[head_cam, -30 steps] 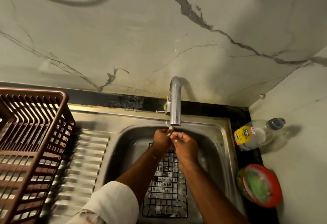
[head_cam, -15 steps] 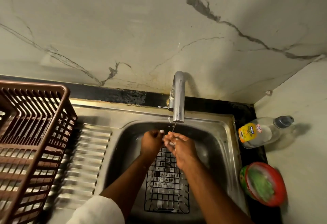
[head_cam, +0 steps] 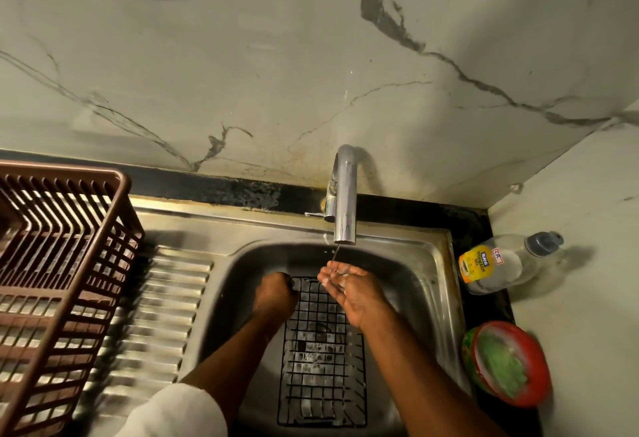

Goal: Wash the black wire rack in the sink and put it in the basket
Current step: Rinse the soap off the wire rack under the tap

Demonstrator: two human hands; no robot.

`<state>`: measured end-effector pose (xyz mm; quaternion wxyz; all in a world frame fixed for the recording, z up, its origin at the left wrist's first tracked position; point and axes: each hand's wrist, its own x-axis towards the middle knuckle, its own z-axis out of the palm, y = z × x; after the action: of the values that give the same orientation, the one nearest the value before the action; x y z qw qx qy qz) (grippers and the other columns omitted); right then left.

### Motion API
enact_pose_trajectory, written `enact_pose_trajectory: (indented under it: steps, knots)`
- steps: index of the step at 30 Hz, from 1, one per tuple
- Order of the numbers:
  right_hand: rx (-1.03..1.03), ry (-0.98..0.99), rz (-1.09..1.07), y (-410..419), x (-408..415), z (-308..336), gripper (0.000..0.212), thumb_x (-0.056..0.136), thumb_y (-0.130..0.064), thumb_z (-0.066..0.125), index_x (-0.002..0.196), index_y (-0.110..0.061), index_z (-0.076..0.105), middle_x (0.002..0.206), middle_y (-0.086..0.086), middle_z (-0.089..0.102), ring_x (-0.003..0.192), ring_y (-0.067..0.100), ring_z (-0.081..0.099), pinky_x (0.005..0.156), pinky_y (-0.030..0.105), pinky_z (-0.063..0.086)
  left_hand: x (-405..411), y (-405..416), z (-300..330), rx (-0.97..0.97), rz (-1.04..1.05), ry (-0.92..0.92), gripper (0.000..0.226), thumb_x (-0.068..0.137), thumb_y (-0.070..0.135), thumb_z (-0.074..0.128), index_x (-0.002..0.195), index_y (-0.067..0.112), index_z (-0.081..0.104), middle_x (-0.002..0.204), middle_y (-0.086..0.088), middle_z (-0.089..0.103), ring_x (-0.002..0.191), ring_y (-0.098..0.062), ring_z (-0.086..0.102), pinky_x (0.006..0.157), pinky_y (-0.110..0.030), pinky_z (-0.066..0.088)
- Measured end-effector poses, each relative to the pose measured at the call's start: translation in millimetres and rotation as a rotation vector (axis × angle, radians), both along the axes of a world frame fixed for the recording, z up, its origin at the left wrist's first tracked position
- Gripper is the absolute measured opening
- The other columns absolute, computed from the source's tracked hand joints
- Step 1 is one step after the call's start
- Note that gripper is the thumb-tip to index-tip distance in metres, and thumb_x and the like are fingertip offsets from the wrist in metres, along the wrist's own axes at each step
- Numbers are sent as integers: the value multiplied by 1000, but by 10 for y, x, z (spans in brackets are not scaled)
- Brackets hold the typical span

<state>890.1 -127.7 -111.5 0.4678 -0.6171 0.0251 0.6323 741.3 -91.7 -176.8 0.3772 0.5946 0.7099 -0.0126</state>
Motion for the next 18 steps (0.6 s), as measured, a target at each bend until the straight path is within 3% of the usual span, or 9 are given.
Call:
enact_pose_trajectory:
  steps: [5,9,13,18]
  knots:
    - [19,-21,-18,46,-12,84,22,92,12,60,112,5,68,102,19,74,96,29,73,75,28,63,53,-120,258,168,-78,-71,14,92,16,60,88,11,72,89,-8,75,91,-28,71,80,-35,58]
    - [99,-55,-36,96,-51,346,18,93,16,55,106,8,67,106,24,70,103,35,70,69,25,63,2,-155,496,289,-97,-99,15,93,17,60,100,17,74,95,-5,76,92,-26,71,77,-31,55]
    - [162,-105,-21,152,-127,598,14,93,13,58,92,6,69,89,20,72,80,27,74,66,23,62,-75,-169,656,368,-101,-169,12,91,21,61,98,19,72,90,-3,75,86,-26,71,77,-40,60]
    - [194,-139,-19,251,-284,795,9,91,7,66,100,8,68,88,17,72,82,28,73,67,24,62,-143,-233,856,461,-115,-214,18,90,21,63,105,22,72,95,-1,75,90,-24,72,81,-40,60]
